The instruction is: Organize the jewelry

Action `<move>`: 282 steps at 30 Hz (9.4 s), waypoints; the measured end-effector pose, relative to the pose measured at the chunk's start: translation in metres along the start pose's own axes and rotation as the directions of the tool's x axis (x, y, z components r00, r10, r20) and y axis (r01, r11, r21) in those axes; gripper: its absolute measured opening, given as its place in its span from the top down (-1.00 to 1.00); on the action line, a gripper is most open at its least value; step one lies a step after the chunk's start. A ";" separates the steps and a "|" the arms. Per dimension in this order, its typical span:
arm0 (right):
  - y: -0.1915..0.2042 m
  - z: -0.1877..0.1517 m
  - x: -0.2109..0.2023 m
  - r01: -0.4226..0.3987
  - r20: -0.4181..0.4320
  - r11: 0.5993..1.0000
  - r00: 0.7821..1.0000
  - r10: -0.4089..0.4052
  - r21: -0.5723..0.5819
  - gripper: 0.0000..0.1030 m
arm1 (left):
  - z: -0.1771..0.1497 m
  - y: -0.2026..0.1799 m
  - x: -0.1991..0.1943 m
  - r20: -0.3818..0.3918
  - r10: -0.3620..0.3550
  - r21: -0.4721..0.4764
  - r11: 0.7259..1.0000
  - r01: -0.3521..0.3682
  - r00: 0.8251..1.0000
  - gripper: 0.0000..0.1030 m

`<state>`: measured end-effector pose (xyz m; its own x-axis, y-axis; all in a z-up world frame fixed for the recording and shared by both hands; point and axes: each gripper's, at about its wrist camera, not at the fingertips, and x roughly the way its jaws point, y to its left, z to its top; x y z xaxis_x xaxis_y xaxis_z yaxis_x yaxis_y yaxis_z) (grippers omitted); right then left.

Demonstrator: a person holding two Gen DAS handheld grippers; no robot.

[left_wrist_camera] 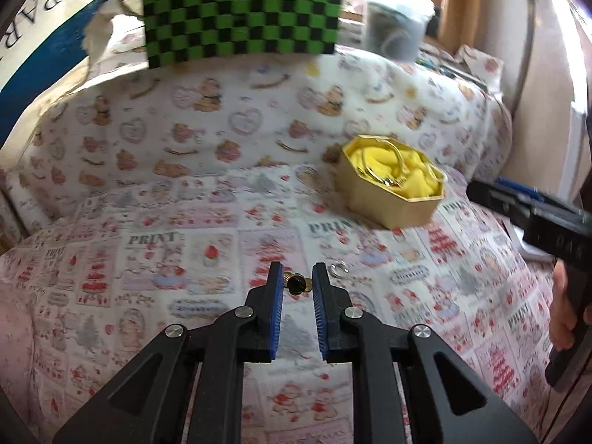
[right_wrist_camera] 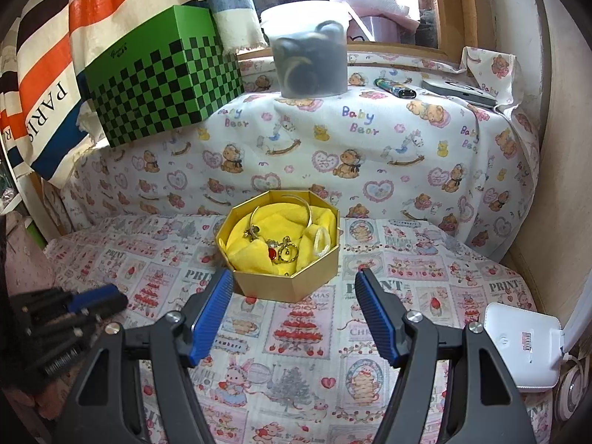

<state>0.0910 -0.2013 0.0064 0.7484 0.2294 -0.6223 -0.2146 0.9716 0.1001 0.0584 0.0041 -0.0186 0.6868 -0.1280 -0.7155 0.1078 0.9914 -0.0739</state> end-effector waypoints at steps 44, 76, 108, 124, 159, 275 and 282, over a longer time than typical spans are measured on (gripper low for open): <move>0.088 -0.016 0.066 -0.230 -0.210 0.960 0.958 0.195 -0.159 0.77 | 0.007 0.065 0.012 0.008 0.176 -0.162 0.972 -0.173 0.984 0.71; -0.035 0.024 0.021 -0.294 0.139 0.939 0.952 0.272 0.176 0.77 | 0.091 -0.044 0.003 0.186 -0.130 0.046 0.991 0.123 0.974 0.71; -0.075 0.016 0.031 -0.234 0.105 0.905 0.972 0.211 0.356 0.48 | 0.040 -0.063 0.053 -0.095 -0.304 -0.057 0.952 0.300 0.948 0.75; -0.070 0.016 0.042 -0.160 0.035 0.930 0.987 0.157 0.332 0.47 | 0.022 -0.088 0.077 -0.192 -0.200 0.058 0.975 0.214 0.961 0.72; -0.088 0.015 0.043 -0.123 0.016 0.912 0.992 0.127 0.391 0.45 | 0.096 -0.066 0.063 0.062 -0.151 0.026 0.988 0.149 0.987 0.48; 0.004 0.002 -0.001 0.208 0.386 0.978 0.903 -0.189 -0.007 -1.00 | 0.028 -0.005 -0.003 0.465 0.166 -0.062 0.986 -0.155 0.870 -0.99; 0.005 0.002 -0.001 0.209 0.386 0.978 0.903 -0.189 -0.009 -1.00 | 0.028 -0.005 -0.003 0.465 0.166 -0.061 0.986 -0.155 0.869 -0.99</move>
<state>0.0905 -0.1971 0.0091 0.9586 0.0462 -0.2809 -0.0596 0.9975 -0.0393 0.0761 -0.0012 0.0032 0.9495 0.0410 -0.3109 -0.0445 0.9990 -0.0044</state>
